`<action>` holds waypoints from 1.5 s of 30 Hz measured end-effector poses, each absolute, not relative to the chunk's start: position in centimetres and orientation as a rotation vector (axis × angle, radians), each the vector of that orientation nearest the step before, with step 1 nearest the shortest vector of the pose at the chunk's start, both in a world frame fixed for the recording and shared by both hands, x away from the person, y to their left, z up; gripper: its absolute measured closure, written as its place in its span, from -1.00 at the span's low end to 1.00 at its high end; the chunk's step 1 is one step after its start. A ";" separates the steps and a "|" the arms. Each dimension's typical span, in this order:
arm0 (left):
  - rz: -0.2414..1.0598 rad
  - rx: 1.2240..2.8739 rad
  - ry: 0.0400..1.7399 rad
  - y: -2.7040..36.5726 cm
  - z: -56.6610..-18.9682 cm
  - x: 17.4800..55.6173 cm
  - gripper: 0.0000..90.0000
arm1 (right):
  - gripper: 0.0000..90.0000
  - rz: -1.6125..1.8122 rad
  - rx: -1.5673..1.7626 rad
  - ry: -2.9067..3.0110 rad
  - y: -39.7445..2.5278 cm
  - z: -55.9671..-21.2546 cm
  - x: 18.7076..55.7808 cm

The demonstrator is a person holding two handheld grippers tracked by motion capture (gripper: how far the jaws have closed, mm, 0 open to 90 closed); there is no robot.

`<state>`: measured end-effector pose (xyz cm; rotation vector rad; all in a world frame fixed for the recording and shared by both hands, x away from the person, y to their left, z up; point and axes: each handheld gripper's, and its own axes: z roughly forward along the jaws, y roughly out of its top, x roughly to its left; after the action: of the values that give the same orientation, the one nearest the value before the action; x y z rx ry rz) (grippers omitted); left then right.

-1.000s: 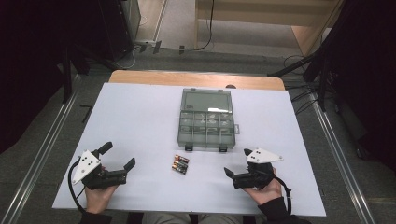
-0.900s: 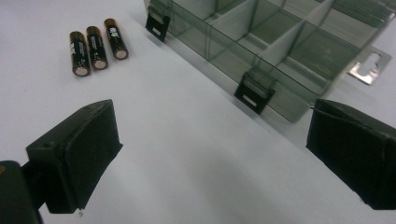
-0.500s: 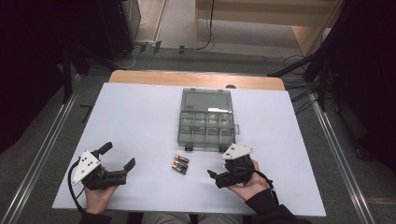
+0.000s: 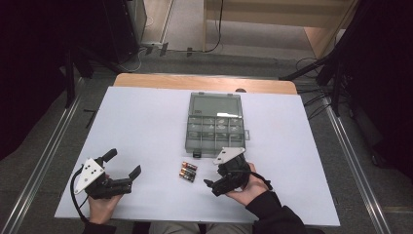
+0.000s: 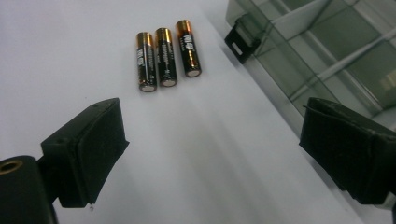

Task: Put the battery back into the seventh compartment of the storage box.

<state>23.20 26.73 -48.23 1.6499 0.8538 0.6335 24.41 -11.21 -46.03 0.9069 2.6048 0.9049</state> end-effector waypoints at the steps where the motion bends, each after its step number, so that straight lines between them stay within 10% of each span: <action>1: 0.634 1.653 0.852 26.7 -48.2 23.2 -1.00 | -0.83 0.895 0.896 2.617 -10.9 -46.1 24.5; 13: 0.636 1.661 0.851 26.7 -48.3 23.1 -1.00 | -0.69 0.795 0.798 2.747 -7.2 -45.6 25.4; 36: 0.656 1.709 0.818 26.0 -48.4 23.4 -1.00 | 0.38 0.449 0.682 2.967 0.2 -45.9 27.1; 45: 0.653 1.709 0.810 26.0 -48.5 23.4 -1.00 | 0.45 0.408 0.718 2.954 0.7 -46.2 27.0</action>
<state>23.44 25.99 -48.46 1.7094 0.8101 0.6535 27.03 0.65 -46.16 0.7184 2.9536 0.4079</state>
